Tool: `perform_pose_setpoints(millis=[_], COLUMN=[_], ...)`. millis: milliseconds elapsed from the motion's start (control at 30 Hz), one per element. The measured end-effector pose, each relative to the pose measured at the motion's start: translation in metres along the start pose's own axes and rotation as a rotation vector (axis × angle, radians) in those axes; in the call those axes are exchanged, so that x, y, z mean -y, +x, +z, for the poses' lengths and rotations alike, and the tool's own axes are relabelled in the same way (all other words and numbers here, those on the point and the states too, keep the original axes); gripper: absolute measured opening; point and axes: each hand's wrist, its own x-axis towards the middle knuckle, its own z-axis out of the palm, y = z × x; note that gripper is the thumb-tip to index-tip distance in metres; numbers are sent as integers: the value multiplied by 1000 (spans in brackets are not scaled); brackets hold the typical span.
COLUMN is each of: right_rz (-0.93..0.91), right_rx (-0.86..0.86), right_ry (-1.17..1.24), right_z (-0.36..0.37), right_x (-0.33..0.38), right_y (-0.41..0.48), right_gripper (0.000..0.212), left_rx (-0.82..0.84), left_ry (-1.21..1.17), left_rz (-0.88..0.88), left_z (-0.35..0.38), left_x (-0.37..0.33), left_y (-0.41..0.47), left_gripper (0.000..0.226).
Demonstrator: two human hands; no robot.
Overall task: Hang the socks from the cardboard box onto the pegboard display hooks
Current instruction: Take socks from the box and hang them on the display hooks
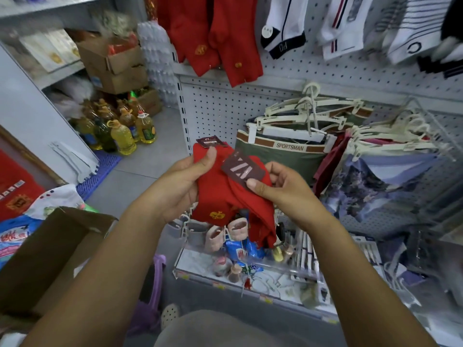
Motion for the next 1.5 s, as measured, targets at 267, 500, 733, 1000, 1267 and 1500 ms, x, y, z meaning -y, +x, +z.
perform_pose_setpoints(millis=[267, 500, 733, 1000, 1267, 1500], right_rz=[-34, -86, -177, -333, -541, -598], right_rx=[-206, -297, -346, -514, -760, -829], right_ry=[324, 195, 183, 62, 2, -145], right_z=[15, 19, 31, 49, 61, 61], right_x=[59, 98, 133, 177, 222, 261], right_y=[31, 75, 141, 204, 244, 272], right_gripper=[37, 35, 29, 21, 7, 3], left_rx=[-124, -71, -171, -125, -120, -92], left_ry=[103, 72, 6, -28, 122, 93], left_rz=[112, 143, 286, 414, 589, 633], left_z=[7, -9, -37, -63, -78, -85], left_x=[-24, -63, -122, -175, -205, -216], left_y=[29, 66, 113, 155, 175, 180], left_gripper=[33, 23, 22, 23, 21, 18])
